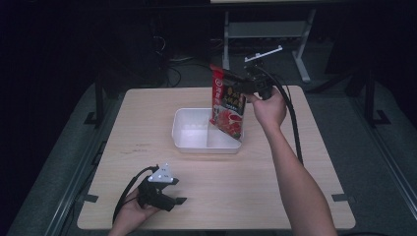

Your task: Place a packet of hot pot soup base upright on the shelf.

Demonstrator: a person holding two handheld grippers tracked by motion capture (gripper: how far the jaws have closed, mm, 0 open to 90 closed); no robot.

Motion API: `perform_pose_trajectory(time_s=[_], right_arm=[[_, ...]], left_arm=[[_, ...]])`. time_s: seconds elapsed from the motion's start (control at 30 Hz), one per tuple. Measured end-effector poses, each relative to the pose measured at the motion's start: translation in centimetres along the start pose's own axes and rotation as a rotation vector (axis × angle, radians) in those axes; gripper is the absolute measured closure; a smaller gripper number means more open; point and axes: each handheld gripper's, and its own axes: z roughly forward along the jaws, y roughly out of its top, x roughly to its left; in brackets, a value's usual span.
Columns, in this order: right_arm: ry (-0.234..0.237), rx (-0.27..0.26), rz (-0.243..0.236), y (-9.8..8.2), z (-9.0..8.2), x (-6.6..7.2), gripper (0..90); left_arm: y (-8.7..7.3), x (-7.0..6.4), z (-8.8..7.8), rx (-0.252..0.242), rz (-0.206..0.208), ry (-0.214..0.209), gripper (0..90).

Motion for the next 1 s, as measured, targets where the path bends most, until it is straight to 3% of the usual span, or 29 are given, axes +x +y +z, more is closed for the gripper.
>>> perform_pose_trajectory(time_s=[0.7,1.0], right_arm=[[-0.001,0.014,-0.007,-1.6,2.2,0.2,69.9],[0.021,0.024,-0.010,-2.5,2.9,0.0,68.5]], left_arm=[[-0.1,0.1,0.0,0.010,0.001,0.008,29.0],[-0.2,0.3,0.0,0.018,0.001,0.014,29.0]])
